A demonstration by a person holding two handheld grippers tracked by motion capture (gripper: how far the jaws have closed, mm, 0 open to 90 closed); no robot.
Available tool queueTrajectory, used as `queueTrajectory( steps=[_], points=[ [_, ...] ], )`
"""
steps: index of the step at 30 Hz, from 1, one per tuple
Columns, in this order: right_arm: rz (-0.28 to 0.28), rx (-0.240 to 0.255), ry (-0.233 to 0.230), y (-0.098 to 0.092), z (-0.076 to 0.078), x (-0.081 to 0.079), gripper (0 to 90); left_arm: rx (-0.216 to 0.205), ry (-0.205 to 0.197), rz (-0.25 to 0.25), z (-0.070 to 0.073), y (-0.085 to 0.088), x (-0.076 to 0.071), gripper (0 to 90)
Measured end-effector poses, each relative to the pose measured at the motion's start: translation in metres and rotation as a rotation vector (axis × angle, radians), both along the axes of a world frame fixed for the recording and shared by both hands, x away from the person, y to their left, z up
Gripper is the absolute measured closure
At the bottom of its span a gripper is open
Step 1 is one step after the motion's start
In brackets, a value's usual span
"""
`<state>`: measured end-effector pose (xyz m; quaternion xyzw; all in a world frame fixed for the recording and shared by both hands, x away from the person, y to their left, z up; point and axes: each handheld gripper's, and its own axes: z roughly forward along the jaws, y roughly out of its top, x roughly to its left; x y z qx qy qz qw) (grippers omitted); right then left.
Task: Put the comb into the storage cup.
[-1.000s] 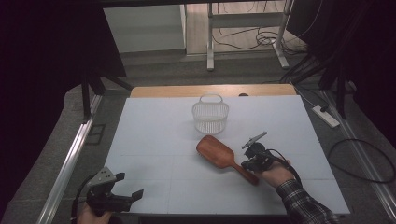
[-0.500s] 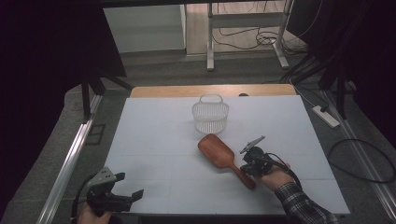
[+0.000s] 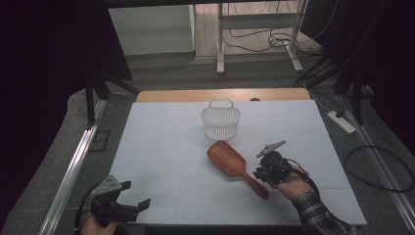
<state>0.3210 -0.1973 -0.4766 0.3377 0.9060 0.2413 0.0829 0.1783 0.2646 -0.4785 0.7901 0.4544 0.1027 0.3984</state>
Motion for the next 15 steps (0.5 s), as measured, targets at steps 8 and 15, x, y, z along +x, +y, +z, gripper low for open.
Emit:
queueTrajectory(
  steps=[8, 15],
  points=[
    [-0.020, 0.020, -0.029, -0.004, 0.009, -0.005, 56.2, -0.003, 0.001, 0.000, 0.000, 0.000, 0.000, 2.3],
    [-0.040, 0.030, -0.058, -0.004, 0.015, -0.011, 38.7, -0.001, 0.000, -0.001, 0.000, 0.000, 0.000, 2.3]
  ],
)
